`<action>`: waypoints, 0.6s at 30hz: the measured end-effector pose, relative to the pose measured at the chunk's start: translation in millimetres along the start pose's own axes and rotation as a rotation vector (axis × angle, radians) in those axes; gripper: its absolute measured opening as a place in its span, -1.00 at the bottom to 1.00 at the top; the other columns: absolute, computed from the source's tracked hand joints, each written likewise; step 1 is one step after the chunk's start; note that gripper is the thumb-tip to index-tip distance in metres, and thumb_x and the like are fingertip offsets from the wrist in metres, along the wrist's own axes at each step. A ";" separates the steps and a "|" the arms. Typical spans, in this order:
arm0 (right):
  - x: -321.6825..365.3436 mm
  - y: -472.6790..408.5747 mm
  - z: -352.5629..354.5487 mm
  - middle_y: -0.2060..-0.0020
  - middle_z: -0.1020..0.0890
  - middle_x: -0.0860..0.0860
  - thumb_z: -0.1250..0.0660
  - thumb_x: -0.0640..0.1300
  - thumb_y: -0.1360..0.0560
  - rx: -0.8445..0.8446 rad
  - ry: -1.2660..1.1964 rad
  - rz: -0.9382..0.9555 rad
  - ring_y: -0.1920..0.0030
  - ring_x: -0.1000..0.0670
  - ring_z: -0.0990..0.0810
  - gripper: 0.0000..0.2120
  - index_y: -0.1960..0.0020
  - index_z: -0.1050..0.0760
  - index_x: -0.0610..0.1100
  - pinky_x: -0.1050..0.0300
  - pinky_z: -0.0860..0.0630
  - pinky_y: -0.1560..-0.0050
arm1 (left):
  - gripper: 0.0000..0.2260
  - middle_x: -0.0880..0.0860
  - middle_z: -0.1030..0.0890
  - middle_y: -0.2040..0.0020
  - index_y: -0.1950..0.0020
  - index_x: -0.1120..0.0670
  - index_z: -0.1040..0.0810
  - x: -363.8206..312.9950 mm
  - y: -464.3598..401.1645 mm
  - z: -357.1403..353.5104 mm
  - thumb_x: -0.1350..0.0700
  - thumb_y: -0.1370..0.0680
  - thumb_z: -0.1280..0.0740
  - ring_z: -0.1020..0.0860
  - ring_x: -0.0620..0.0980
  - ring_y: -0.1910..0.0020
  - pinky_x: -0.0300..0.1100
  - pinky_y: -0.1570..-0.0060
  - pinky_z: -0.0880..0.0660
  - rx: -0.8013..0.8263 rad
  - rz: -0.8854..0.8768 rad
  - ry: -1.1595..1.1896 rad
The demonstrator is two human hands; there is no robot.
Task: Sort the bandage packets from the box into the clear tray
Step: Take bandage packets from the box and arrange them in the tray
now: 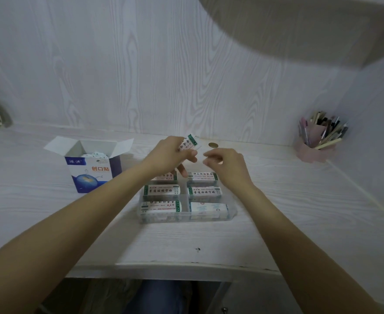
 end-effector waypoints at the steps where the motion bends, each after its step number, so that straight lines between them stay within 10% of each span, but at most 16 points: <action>1: 3.4 1.6 5.6 0.08 -0.66 0.02 -0.40 -0.11 -0.48 -0.024 -0.206 -0.023 0.07 0.13 -0.59 -0.78 -0.12 -0.61 -0.10 0.34 -0.45 0.03 | -0.89 -0.02 -0.69 0.09 -0.02 0.09 -0.51 -3.1 2.6 0.0 0.06 -0.58 -0.30 -0.64 -0.01 0.41 -0.31 0.54 -0.42 0.025 -0.003 0.062; 4: 13.8 7.6 13.8 0.20 -0.66 0.01 -0.43 -0.16 -0.45 0.046 -0.623 -0.092 0.20 0.17 -0.60 -0.87 0.00 -0.62 -0.09 0.37 -0.48 0.19 | -0.88 0.04 -0.71 0.13 -0.04 0.09 -0.56 -11.9 12.1 -3.9 0.08 -0.57 -0.31 -0.62 -0.03 0.42 -0.30 0.52 -0.42 0.136 0.001 0.211; 18: 14.3 36.9 22.0 0.27 -0.67 -0.05 -0.32 -0.30 -0.52 0.011 -0.811 -0.211 0.40 0.15 -0.63 -0.90 0.03 -0.61 -0.24 0.42 -0.39 0.44 | -0.79 0.06 -0.71 0.09 -0.09 0.15 -0.57 -10.9 49.4 -1.0 0.07 -0.60 -0.23 -0.56 -0.10 0.45 -0.32 0.48 -0.41 0.209 0.081 0.238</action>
Point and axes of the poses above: each hand's wrist, its own y-axis away from the middle knuckle, its own z-axis out of the back of the hand, x = y × z, the point moved 5 cm from there along -y, towards the middle knuckle
